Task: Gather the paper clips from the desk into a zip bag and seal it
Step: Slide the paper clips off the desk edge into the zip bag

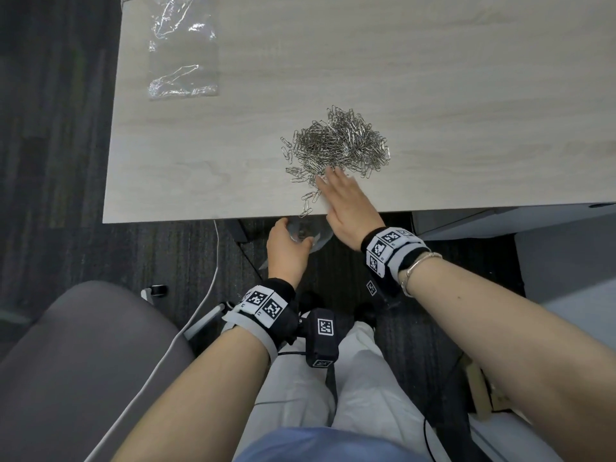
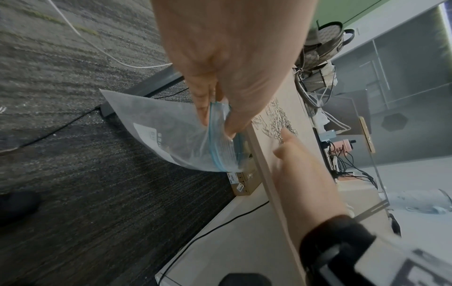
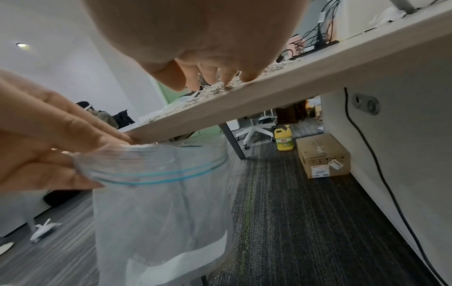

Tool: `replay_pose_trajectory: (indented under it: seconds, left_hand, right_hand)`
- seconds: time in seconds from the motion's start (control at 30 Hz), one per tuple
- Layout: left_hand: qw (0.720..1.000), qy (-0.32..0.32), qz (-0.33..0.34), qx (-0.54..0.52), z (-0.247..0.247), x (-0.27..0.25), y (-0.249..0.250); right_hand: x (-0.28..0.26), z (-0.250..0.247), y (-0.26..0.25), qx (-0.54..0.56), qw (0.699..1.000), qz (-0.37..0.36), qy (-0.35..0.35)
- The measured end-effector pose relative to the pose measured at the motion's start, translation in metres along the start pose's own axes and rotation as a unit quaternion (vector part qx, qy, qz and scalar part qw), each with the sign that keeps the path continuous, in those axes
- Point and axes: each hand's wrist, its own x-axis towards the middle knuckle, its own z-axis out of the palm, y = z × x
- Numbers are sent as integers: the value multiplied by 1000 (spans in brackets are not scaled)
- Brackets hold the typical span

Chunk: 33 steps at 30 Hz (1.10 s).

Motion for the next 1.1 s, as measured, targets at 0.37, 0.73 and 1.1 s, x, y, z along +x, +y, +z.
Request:
replay_pose_trajectory:
  seconds: [0.37,0.73,1.1]
  left_hand:
    - [999,8,-9,-31,5,6,-3]
    - [1000,10,-15,-22,5,-1,0]
    - [1000,-13,-8,-25,-5,1,-4]
  right_hand:
    - [-22,11,-15,58,993,-92,-46]
    - [-10,0,-10,41,996,-80,-9]
    - [24,6,-22,-81,990,-91,-69]
